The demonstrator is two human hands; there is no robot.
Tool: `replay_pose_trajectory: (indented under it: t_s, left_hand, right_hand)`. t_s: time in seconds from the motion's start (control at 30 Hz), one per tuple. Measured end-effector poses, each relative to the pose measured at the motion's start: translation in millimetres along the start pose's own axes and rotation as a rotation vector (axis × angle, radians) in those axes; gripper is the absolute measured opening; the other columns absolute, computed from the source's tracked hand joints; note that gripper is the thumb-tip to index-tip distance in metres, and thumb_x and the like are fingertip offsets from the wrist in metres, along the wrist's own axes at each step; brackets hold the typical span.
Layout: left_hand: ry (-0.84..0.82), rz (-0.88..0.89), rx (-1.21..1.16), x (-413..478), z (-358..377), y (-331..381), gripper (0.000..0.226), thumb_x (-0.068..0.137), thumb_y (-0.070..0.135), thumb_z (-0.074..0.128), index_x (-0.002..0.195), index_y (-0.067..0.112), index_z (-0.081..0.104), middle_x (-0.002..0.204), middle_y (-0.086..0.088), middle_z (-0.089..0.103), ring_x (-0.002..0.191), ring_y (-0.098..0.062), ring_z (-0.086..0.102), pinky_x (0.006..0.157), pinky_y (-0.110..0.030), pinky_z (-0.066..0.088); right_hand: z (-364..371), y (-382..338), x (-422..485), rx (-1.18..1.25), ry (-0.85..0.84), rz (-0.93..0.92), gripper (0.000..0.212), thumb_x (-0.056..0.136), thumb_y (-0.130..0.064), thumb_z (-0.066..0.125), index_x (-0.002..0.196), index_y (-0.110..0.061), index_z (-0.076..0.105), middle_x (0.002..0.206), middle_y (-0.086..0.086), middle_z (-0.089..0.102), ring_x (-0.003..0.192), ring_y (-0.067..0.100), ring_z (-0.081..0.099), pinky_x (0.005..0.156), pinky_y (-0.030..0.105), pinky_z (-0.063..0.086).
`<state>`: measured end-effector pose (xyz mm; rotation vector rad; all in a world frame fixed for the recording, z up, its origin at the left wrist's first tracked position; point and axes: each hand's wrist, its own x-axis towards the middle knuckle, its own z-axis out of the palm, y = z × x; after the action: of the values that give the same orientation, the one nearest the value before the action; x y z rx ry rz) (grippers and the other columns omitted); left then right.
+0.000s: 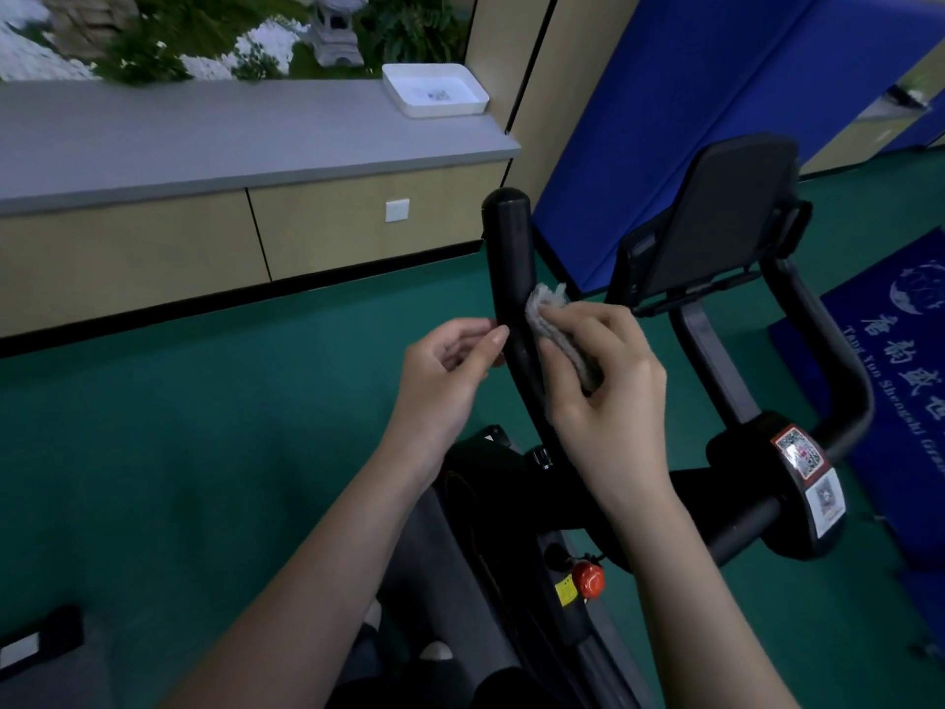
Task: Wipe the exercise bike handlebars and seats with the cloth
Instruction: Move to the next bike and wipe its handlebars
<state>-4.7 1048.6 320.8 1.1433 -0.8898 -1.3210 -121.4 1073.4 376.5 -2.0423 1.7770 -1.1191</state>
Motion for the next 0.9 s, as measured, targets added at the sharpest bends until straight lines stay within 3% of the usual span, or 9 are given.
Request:
replay_pose_trajectory:
  t_s: [0.17, 0.3, 0.37, 0.43, 0.57, 0.73, 0.83, 0.9]
  left_hand:
    - [-0.008, 0.021, 0.042, 1, 0, 1, 0.01, 0.09, 0.016, 0.063, 0.087, 0.026, 0.064, 0.086, 0.008, 0.068, 0.074, 0.006, 0.063, 0.07, -0.012, 0.05]
    - [-0.03, 0.095, 0.165, 5, -6, 4, 0.01, 0.095, 0.018, 0.056, 0.095, 0.019, 0.065, 0.088, 0.005, 0.067, 0.082, -0.002, 0.063, 0.076, -0.018, 0.049]
    - [0.021, 0.236, 0.356, 10, -12, 8, 0.019, 0.096, 0.022, 0.053, 0.112, 0.017, 0.062, 0.106, 0.002, 0.064, 0.094, -0.004, 0.059, 0.084, -0.016, 0.045]
    - [0.078, 0.502, 0.614, 18, -18, 15, 0.03, 0.096, 0.024, 0.052, 0.123, 0.011, 0.057, 0.118, -0.002, 0.056, 0.108, -0.009, 0.052, 0.095, -0.018, 0.038]
    - [0.112, 0.931, 0.943, 35, -23, 36, 0.027, 0.096, 0.022, 0.052, 0.11, 0.002, 0.062, 0.124, -0.011, 0.057, 0.116, -0.026, 0.052, 0.1, -0.037, 0.035]
    - [0.074, 1.166, 1.04, 53, -25, 56, 0.026, 0.095, 0.025, 0.055, 0.108, 0.004, 0.065, 0.122, -0.01, 0.06, 0.113, -0.027, 0.053, 0.093, -0.037, 0.038]
    - [-0.029, 1.3, 1.123, 60, -11, 61, 0.025, 0.096, 0.027, 0.054, 0.106, 0.008, 0.068, 0.118, -0.006, 0.064, 0.115, -0.026, 0.055, 0.096, -0.035, 0.031]
    - [-0.114, 1.348, 1.18, 65, -4, 61, 0.025, 0.096, 0.027, 0.055, 0.097, 0.009, 0.072, 0.108, -0.004, 0.069, 0.113, -0.025, 0.058, 0.101, -0.035, 0.027]
  right_hand:
    - [-9, 7, -16, -0.051, -0.036, -0.092, 0.023, 0.085, 0.001, 0.064, 0.103, -0.009, 0.072, 0.1, 0.003, 0.06, 0.096, 0.022, 0.057, 0.086, 0.012, 0.04]
    - [-5, 2, -9, -0.068, -0.062, -0.11, 0.022, 0.085, 0.004, 0.063, 0.103, -0.005, 0.071, 0.103, 0.007, 0.061, 0.098, 0.024, 0.055, 0.088, 0.012, 0.038]
    - [-10, 5, -11, -0.077, -0.126, -0.148, 0.022, 0.083, 0.005, 0.064, 0.101, -0.006, 0.072, 0.103, 0.005, 0.062, 0.099, 0.023, 0.054, 0.089, 0.009, 0.035]
    - [-18, 10, -19, -0.057, -0.141, -0.132, 0.022, 0.084, 0.004, 0.064, 0.101, -0.008, 0.072, 0.103, 0.001, 0.062, 0.1, 0.02, 0.054, 0.09, 0.008, 0.034]
    - [-17, 10, -22, -0.019, -0.042, -0.023, 0.023, 0.087, 0.001, 0.062, 0.104, -0.011, 0.072, 0.105, 0.0, 0.065, 0.102, 0.019, 0.058, 0.091, 0.015, 0.04]
    - [-4, 3, -10, -0.062, -0.084, -0.183, 0.023, 0.085, 0.006, 0.063, 0.102, -0.005, 0.072, 0.105, 0.004, 0.065, 0.101, 0.023, 0.054, 0.094, 0.013, 0.035]
    - [-13, 8, -21, -0.063, -0.163, -0.259, 0.021, 0.085, 0.006, 0.064, 0.1, -0.008, 0.072, 0.103, -0.001, 0.067, 0.1, 0.02, 0.053, 0.095, 0.016, 0.036]
    - [-17, 10, -27, -0.048, -0.127, -0.215, 0.022, 0.085, 0.006, 0.063, 0.1, -0.008, 0.072, 0.104, -0.002, 0.067, 0.101, 0.02, 0.054, 0.095, 0.015, 0.037]
